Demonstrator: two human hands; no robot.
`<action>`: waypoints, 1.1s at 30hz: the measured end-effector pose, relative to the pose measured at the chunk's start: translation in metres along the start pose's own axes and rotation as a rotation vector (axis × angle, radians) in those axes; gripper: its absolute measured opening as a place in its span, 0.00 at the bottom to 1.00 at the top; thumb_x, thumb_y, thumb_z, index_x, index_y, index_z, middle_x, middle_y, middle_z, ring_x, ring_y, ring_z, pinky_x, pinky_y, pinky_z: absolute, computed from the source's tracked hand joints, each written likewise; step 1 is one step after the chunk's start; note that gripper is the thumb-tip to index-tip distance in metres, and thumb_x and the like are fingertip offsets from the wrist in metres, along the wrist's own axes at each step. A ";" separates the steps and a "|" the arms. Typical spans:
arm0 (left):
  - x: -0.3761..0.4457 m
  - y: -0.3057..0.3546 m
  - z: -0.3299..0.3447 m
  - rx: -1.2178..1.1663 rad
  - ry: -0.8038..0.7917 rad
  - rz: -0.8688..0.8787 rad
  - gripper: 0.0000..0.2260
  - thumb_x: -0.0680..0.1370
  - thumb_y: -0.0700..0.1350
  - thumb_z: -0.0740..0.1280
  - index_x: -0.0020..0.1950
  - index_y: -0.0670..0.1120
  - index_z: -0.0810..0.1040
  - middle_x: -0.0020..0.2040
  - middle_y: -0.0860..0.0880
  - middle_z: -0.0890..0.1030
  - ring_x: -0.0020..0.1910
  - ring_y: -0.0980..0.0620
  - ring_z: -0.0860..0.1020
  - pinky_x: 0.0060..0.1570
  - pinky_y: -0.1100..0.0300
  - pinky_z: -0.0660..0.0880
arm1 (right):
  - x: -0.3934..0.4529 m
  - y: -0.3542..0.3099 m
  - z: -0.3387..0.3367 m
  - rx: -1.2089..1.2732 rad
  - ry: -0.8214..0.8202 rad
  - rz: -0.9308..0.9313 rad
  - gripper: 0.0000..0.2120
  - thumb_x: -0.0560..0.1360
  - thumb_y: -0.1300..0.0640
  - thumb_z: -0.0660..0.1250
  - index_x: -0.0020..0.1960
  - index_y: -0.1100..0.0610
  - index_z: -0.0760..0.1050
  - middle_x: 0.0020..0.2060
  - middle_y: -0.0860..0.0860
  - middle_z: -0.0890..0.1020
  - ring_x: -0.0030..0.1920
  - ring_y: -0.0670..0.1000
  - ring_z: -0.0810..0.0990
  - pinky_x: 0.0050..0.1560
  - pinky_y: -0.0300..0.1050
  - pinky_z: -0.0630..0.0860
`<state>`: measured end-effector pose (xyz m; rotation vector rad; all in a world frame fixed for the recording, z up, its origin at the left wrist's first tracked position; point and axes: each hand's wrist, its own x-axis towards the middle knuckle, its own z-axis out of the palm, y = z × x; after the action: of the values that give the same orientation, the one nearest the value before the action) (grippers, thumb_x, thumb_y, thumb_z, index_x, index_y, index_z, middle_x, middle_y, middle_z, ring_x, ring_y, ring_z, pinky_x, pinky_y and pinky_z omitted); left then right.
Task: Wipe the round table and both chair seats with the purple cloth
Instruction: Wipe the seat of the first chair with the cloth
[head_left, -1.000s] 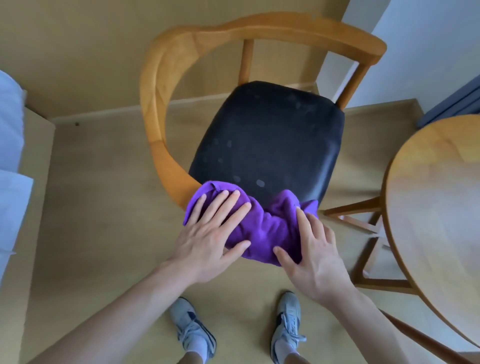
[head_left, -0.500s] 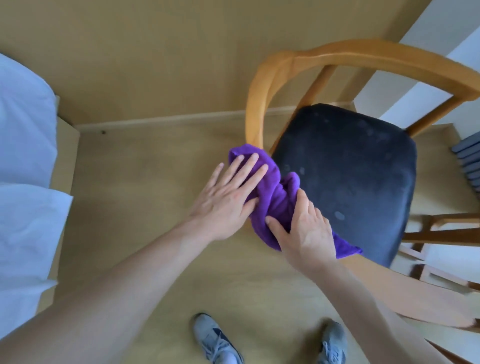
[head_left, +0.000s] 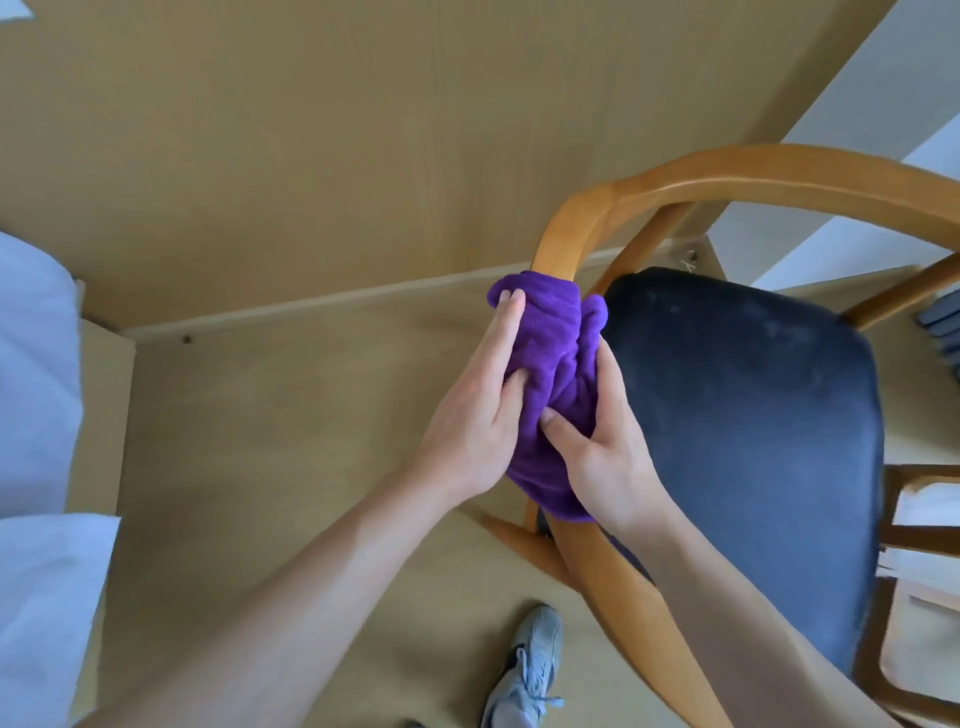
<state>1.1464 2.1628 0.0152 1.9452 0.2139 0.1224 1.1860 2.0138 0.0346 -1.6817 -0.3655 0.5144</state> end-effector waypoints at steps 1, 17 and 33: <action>0.005 0.001 0.000 -0.087 0.009 -0.029 0.28 0.85 0.44 0.53 0.84 0.55 0.51 0.83 0.61 0.55 0.80 0.65 0.54 0.77 0.67 0.54 | 0.006 -0.001 -0.001 0.121 -0.015 0.028 0.34 0.79 0.69 0.62 0.79 0.44 0.62 0.68 0.44 0.79 0.69 0.48 0.77 0.69 0.47 0.75; 0.150 -0.003 -0.007 -0.859 -0.112 -0.381 0.16 0.82 0.56 0.60 0.62 0.56 0.84 0.64 0.48 0.83 0.69 0.47 0.77 0.72 0.44 0.69 | 0.150 -0.048 0.002 0.260 0.401 0.146 0.29 0.74 0.53 0.66 0.73 0.33 0.70 0.71 0.35 0.74 0.73 0.43 0.72 0.75 0.53 0.68; 0.336 0.007 0.040 -0.299 -0.657 -0.167 0.18 0.88 0.44 0.52 0.76 0.44 0.71 0.72 0.48 0.76 0.71 0.54 0.73 0.72 0.62 0.66 | 0.249 0.006 -0.088 -0.313 0.731 0.260 0.28 0.83 0.58 0.59 0.81 0.41 0.61 0.82 0.39 0.52 0.81 0.38 0.46 0.82 0.58 0.43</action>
<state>1.4834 2.1937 0.0013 1.5670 -0.0775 -0.5589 1.4431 2.0660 0.0069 -2.1003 0.3261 -0.0022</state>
